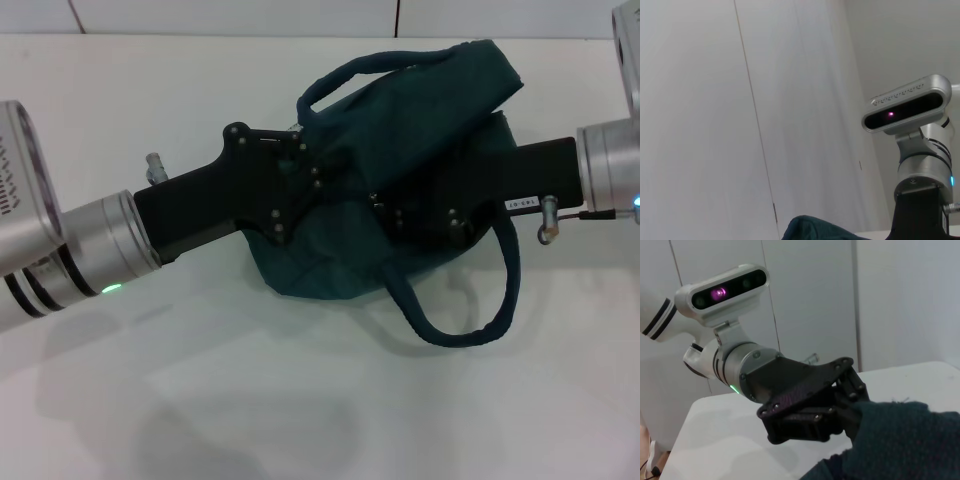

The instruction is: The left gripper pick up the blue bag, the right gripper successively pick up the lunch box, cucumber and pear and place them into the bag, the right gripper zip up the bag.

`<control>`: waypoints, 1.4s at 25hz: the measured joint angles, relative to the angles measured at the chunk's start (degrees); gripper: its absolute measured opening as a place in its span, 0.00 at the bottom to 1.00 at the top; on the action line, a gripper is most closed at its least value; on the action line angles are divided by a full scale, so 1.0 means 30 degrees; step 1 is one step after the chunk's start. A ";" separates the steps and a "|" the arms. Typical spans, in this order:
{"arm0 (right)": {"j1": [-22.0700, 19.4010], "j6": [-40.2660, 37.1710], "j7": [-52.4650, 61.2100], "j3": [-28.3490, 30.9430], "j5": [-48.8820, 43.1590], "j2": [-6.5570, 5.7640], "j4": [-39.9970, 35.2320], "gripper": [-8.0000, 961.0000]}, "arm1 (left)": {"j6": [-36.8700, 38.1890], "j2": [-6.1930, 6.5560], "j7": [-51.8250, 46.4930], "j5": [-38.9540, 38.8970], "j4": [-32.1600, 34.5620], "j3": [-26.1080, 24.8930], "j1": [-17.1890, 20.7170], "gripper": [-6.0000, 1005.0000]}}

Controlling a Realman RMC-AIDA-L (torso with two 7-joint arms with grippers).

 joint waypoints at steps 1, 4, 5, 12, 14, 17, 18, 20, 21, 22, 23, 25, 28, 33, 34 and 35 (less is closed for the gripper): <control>0.0022 -0.0022 -0.0031 -0.0016 -0.0003 0.0032 -0.0048 0.34 | 0.0000 -0.0001 0.0000 -0.0002 0.0003 0.0000 0.0003 0.06; 0.0064 -0.0178 -0.0093 -0.0062 -0.0012 0.0168 -0.0156 0.34 | 0.0003 -0.0001 0.0001 -0.0007 0.0003 0.0000 0.0023 0.06; 0.0043 -0.0206 -0.0101 -0.0066 -0.0014 0.0228 -0.0240 0.34 | 0.0004 -0.0001 0.0001 -0.0009 0.0003 -0.0001 0.0023 0.06; -0.0201 -0.0053 -0.0137 0.0027 -0.0005 0.0354 -0.0615 0.24 | 0.0018 -0.0001 0.0211 -0.0018 0.0004 -0.0001 0.0018 0.06; -0.0215 -0.0116 -0.0159 0.0033 0.0057 0.0374 -0.0620 0.17 | 0.0026 -0.0001 0.0226 -0.0019 0.0004 -0.0001 0.0015 0.06; -0.0279 -0.0228 -0.0487 0.0025 0.0171 0.0416 -0.0637 0.07 | 0.0029 -0.0001 0.0245 -0.0018 0.0002 0.0000 0.0014 0.06; -0.0370 -0.0212 -0.0598 0.0028 0.0265 0.0421 -0.0691 0.06 | 0.0029 -0.0001 0.0251 -0.0019 0.0002 -0.0001 0.0009 0.06; -0.0481 -0.0173 -0.0733 0.0039 0.0438 0.0431 -0.0779 0.04 | 0.0030 0.0000 0.0258 -0.0018 0.0002 0.0000 -0.0011 0.06; -0.0916 -0.0086 -0.0851 0.0056 0.0906 0.0443 -0.1091 0.03 | 0.0029 0.0007 0.0259 -0.0019 0.0002 0.0000 -0.0025 0.06; -0.1079 -0.0072 -0.0901 0.0062 0.1042 0.0444 -0.1226 0.02 | 0.0029 0.0027 0.0262 -0.0019 0.0002 0.0000 -0.0042 0.06; -0.1255 -0.0064 -0.0952 0.0077 0.1163 0.0445 -0.1375 0.02 | 0.0030 0.0045 0.0263 -0.0019 0.0002 0.0000 -0.0048 0.06; -0.1767 -0.0048 -0.1178 0.0290 0.1304 0.0447 -0.1821 0.02 | 0.0028 0.0091 0.0264 -0.0045 0.0002 0.0000 -0.0051 0.06; -0.2462 -0.0009 -0.1353 0.0819 0.1625 0.0471 -0.2224 0.02 | -0.0047 0.0144 0.0266 -0.0019 0.0003 0.0034 -0.0099 0.06; -0.3617 0.0254 -0.2072 0.1434 0.2489 0.0473 -0.2690 0.03 | -0.0275 0.0275 0.0204 0.0307 0.0002 -0.0003 -0.0166 0.06; -0.3848 0.0275 -0.2368 0.1486 0.2756 0.0472 -0.2768 0.03 | -0.0369 0.0312 0.0193 0.0309 0.0002 -0.0004 -0.0173 0.06; -0.4011 0.0286 -0.2674 0.1516 0.3037 0.0472 -0.2805 0.03 | -0.0509 0.0347 0.0184 0.0312 0.0002 -0.0001 -0.0181 0.06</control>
